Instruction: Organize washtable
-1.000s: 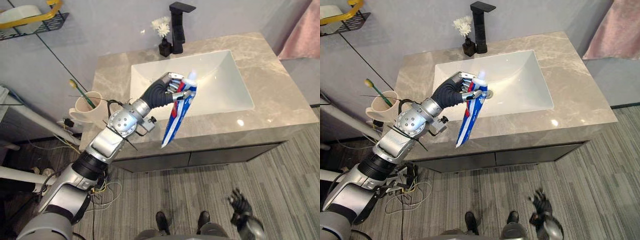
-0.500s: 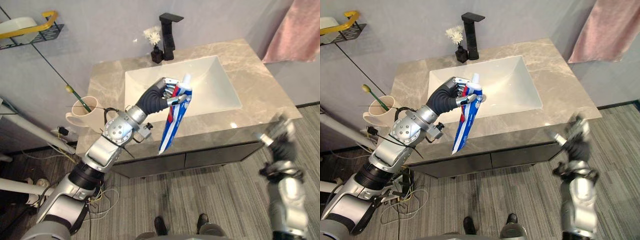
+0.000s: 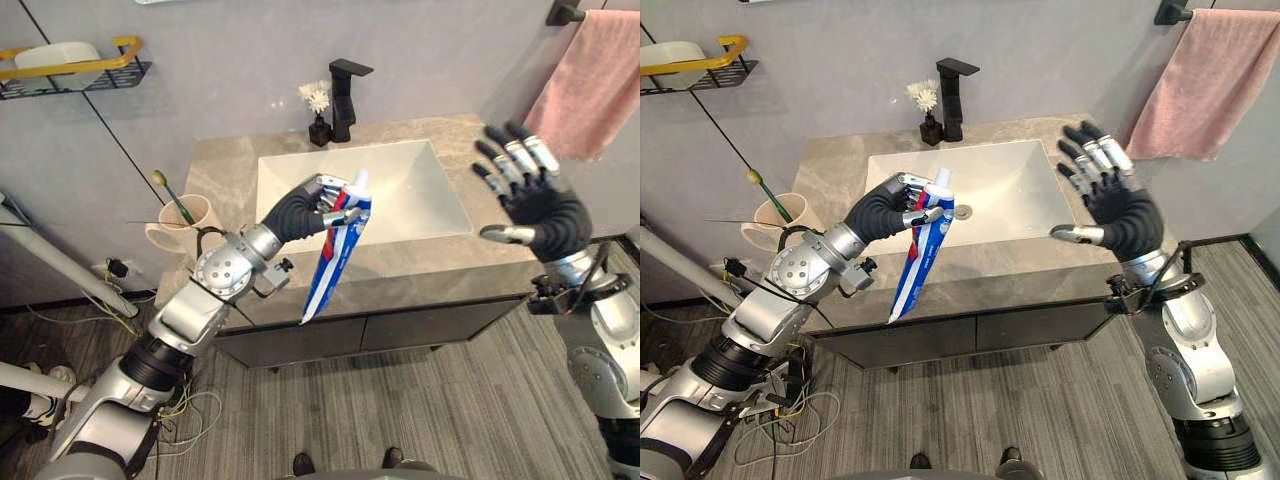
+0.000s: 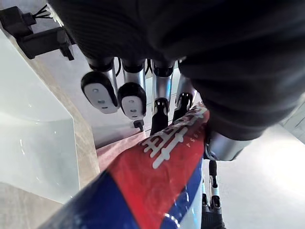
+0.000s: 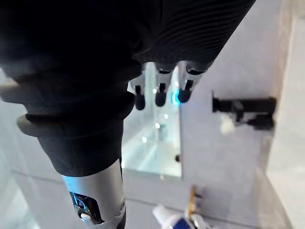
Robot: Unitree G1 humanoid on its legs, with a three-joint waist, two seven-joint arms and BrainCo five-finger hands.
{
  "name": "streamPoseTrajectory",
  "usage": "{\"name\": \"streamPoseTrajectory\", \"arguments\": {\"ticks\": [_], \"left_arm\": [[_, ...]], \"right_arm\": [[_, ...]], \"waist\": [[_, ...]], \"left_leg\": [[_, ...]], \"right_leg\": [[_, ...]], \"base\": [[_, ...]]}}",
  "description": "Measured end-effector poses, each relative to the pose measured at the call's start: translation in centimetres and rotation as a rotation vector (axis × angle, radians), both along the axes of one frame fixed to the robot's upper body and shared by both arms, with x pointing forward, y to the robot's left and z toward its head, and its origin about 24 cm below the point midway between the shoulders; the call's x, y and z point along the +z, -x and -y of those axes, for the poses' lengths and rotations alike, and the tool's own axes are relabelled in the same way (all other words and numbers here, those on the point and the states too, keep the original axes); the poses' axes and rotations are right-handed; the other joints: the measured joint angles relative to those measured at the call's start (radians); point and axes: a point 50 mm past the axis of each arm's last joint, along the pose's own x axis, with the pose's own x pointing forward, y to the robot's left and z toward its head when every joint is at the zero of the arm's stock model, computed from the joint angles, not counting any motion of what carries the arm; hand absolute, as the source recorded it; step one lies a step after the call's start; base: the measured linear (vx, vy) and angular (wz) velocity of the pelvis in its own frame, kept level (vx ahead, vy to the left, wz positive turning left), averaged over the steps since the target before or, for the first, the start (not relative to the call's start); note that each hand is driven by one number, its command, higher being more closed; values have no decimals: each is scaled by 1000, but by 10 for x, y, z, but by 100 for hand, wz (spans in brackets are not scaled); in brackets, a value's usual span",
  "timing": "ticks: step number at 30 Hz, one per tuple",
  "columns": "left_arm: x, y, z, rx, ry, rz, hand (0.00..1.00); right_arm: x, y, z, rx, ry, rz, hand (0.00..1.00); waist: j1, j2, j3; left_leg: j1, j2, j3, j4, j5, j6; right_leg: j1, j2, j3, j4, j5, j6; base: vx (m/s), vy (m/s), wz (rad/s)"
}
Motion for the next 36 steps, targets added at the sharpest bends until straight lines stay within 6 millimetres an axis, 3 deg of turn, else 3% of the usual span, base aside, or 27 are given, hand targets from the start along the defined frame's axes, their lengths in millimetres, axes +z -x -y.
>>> {"name": "streamPoseTrajectory", "arguments": {"ticks": [9,15,27,36], "left_arm": [[14,-3,12,-42,-32,49,100],[11,-8,16,-42,-54,36,100],[26,-12,40,-99,-30,71,100],[21,-17,43,-72,4,39,100]], "right_arm": [[-33,-3,-15,140,-23,-234,0],[-43,-2,-29,211,-53,-300,0],[-33,-10,-66,371,-127,-299,0],[-33,-17,-72,377,-168,-336,0]], "waist": [[-1,0,0],[-1,2,-1],[3,7,-15],[9,14,-21]], "left_leg": [[-14,-1,-23,0,14,1],[-18,-1,-27,0,19,2],[-36,-1,-33,-3,43,7],[-53,0,-33,-9,63,10]], "right_leg": [[-1,-1,-24,0,1,-2],[-4,1,-25,0,4,-4],[-22,6,-26,-2,24,-12],[-22,18,-24,-47,62,-19]], "base": [[-19,-6,8],[-3,0,1],[-11,5,0],[-17,5,-1]]}}
